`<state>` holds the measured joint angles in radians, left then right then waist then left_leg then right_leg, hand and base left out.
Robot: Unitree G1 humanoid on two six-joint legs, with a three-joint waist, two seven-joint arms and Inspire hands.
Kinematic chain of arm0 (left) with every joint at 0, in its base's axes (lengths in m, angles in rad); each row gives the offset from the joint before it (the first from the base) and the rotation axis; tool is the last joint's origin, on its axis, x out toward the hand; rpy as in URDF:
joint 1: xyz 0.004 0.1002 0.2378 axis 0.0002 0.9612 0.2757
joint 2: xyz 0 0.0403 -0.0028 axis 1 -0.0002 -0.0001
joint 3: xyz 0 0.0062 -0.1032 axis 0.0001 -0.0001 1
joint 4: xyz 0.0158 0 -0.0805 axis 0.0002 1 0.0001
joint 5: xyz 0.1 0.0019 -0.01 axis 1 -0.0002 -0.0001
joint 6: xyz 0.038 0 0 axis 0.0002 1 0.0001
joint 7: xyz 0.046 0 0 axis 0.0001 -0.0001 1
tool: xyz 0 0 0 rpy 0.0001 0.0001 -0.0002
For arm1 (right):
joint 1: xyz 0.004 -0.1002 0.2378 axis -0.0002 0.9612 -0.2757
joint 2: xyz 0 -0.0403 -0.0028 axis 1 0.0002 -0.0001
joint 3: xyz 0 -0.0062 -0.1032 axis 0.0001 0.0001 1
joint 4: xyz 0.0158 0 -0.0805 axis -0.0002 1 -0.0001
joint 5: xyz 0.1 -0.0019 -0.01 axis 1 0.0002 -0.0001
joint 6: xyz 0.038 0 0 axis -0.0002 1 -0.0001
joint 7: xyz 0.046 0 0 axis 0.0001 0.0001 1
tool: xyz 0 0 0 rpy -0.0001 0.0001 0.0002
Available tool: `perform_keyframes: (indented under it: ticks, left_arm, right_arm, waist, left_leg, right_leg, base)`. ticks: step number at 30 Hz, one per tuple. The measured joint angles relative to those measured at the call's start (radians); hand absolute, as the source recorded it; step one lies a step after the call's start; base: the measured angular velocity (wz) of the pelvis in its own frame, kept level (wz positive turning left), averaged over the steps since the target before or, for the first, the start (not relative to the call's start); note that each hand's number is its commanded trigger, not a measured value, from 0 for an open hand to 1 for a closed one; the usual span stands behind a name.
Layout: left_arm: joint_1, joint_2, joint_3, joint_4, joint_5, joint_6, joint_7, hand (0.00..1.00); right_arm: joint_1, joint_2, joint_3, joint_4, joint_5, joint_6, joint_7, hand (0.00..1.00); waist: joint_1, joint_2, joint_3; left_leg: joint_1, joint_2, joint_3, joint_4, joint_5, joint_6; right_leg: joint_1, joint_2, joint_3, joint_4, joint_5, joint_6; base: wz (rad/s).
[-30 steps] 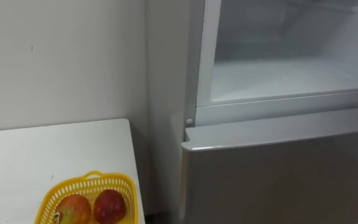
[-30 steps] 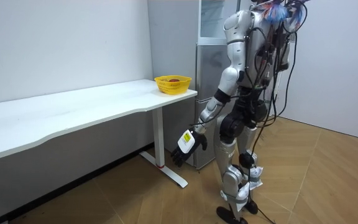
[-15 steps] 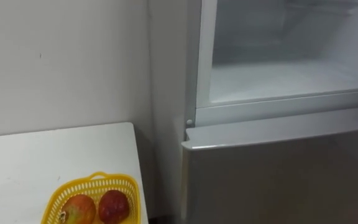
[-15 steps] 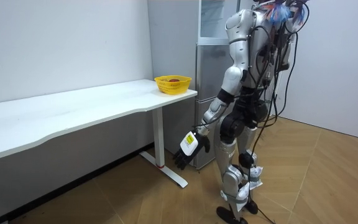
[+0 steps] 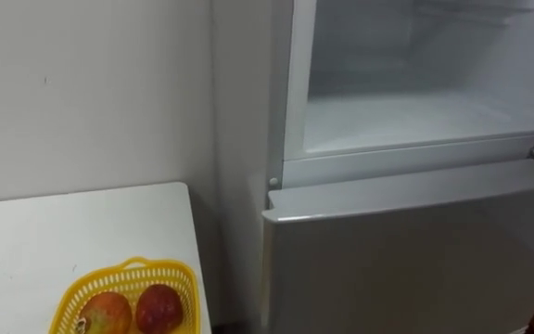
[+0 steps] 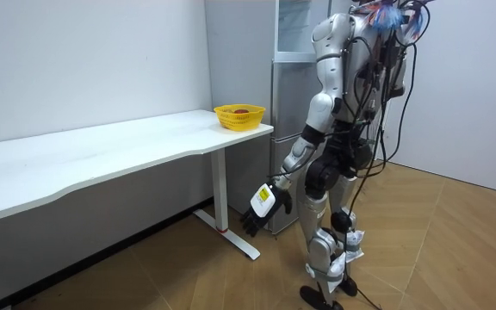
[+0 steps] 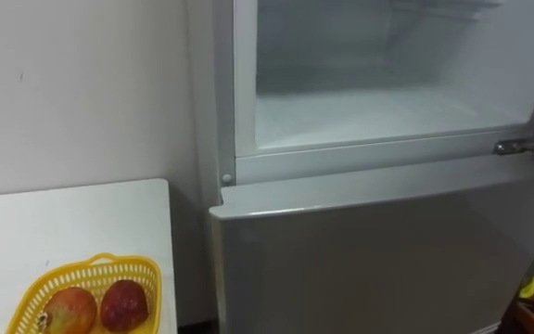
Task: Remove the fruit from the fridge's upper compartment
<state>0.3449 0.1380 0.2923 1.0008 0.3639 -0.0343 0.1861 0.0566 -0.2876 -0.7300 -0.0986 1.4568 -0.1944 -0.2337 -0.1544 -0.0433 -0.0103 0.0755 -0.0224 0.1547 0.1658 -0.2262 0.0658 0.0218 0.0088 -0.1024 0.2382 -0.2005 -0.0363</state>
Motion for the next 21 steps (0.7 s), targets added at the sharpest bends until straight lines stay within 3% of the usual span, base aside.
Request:
perform_keyframes:
  ticks: [8,14,21]
  left_arm:
    - [-0.002,0.0,0.0,0.012,0.002,-0.001,0.0,0.0]
    - [-0.01,0.003,-0.024,0.03,0.001,0.0,0.0,0.0]
    - [-0.041,0.009,-0.062,0.04,0.002,-0.008,-0.024,0.0]
  right_arm:
    - [0.0,-0.009,0.006,-0.033,-0.025,-0.015,0.051,0.0]
    - [-0.001,-0.035,0.082,-0.07,-0.12,-0.025,0.084,0.0]
    - [-0.034,-0.036,0.123,-0.075,-0.283,-0.026,0.085,0.0]
  waist:
    - [0.015,0.005,0.0014]
    - [0.025,0.001,0.003]
    - [0.024,-0.009,0.009]
  left_leg:
    - [0.0,0.0,0.0,0.004,0.0,0.0]
    - [0.005,-0.001,-0.001,0.01,0.0,0.0]
    - [-0.006,-0.001,-0.002,0.02,0.0,0.0]
  right_leg:
    - [0.001,-0.002,-0.003,0.003,0.0,-0.002]
    - [-0.001,-0.002,-0.003,-0.002,0.0,-0.002]
    - [-0.004,-0.004,-0.009,0.001,0.0,-0.001]
  base:
    - [0.0]
    - [0.0]
    - [-0.01]
